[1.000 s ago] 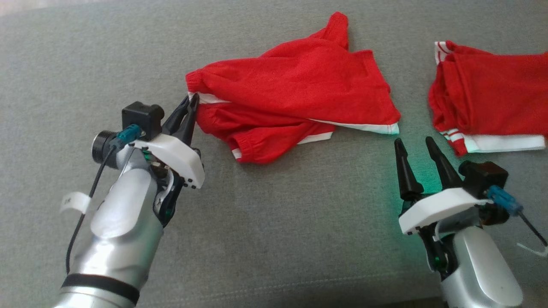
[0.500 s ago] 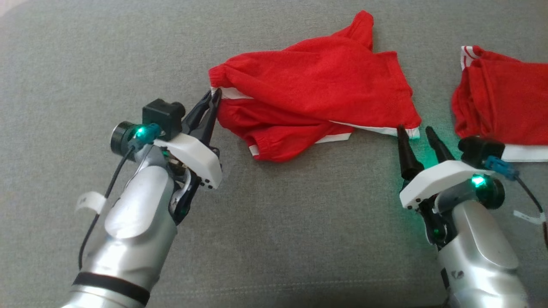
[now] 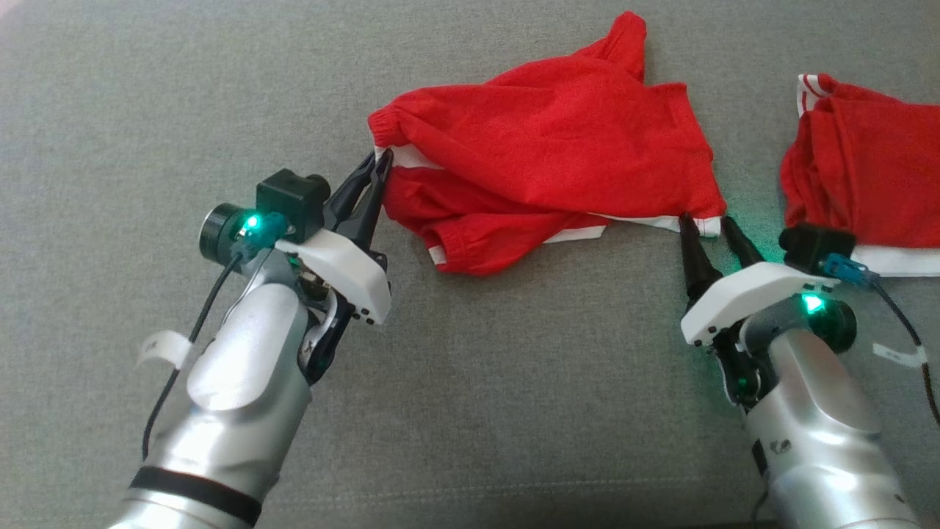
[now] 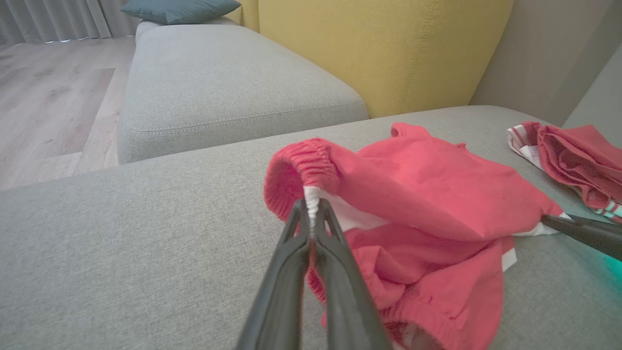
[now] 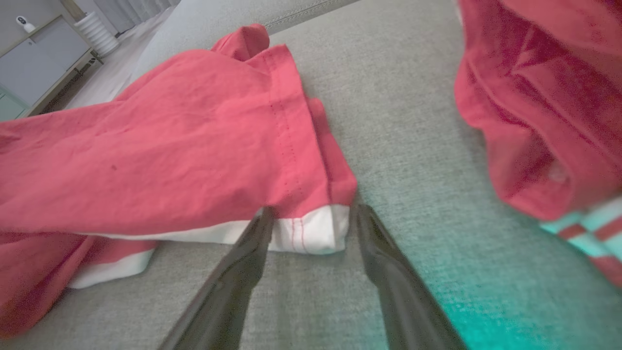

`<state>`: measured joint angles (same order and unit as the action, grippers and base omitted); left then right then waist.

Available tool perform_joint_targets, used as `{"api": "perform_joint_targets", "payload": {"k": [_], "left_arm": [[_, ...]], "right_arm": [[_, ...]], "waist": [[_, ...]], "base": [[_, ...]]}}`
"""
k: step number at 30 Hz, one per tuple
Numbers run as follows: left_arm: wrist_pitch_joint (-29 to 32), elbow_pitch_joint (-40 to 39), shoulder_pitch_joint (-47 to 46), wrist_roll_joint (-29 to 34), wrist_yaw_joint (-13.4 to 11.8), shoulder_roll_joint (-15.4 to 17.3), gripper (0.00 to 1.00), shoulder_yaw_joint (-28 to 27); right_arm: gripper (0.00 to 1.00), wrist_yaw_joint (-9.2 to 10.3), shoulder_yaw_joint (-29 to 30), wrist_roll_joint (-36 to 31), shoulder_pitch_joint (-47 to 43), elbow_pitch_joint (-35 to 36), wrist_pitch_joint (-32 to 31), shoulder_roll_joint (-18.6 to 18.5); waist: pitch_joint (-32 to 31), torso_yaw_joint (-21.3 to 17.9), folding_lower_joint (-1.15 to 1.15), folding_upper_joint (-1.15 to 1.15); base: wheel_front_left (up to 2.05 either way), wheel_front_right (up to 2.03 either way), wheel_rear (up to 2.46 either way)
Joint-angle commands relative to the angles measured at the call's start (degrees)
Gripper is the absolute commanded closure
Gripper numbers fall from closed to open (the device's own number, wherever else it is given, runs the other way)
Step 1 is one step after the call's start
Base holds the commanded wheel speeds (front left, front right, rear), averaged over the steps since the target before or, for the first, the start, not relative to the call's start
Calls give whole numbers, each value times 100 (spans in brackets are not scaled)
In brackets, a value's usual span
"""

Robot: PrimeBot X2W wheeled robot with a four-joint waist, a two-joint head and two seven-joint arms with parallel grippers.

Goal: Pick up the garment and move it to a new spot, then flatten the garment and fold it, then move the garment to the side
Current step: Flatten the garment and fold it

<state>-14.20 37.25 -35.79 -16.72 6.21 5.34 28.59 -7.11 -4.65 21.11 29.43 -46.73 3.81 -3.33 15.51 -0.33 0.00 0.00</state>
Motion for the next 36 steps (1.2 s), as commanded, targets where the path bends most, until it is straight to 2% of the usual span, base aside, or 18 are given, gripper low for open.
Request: {"api": "perform_joint_targets", "payload": {"k": [1, 6, 10, 14, 19, 23, 27, 36], "left_arm": [[-28, -187, -177, 28, -40, 129, 100, -169], [-33, -177, -175, 0, -73, 171, 100, -177], [-45, -235, -152, -32, -121, 251, 100, -237], [-58, -353, -124, -39, -138, 365, 100, -289], [-69, -670, -129, -38, -159, 523, 100, -376], [-73, -1064, -111, -40, -190, 656, 100, -459], [-75, -1604, 5, -37, -218, 795, 100, -506], [-64, -2964, 568, -8, -488, 1045, 100, -631]], "right_arm": [[100, -37, -239, 47, 75, 18, -2, 46], [100, -37, -449, 169, 122, 42, 171, 46], [100, -37, -623, 306, 192, 439, 389, 9], [100, -37, -890, 487, 275, 1005, 427, -238], [100, -37, -1096, 736, 496, 1759, 179, -590], [100, -37, -995, 932, 611, 2320, -54, -732], [100, -37, -760, 1056, 501, 2896, -327, -704], [100, -37, -67, 694, -422, 4245, -1086, -319]], "waist": [[-1, 3, 0, 0], [-106, 21, 0, 0], [-283, 3, 0, 0], [-589, -38, 0, 0], [-1045, -88, 0, 0], [-1419, -89, 0, 0], [-1700, -78, 0, 0], [-1969, 6, 0, 0]], "base": [[0, 0, 0], [0, 0, 0], [0, 0, 0], [0, 0, 0], [0, 0, 0], [0, 0, 0], [0, 0, 0], [0, 0, 0]]}}
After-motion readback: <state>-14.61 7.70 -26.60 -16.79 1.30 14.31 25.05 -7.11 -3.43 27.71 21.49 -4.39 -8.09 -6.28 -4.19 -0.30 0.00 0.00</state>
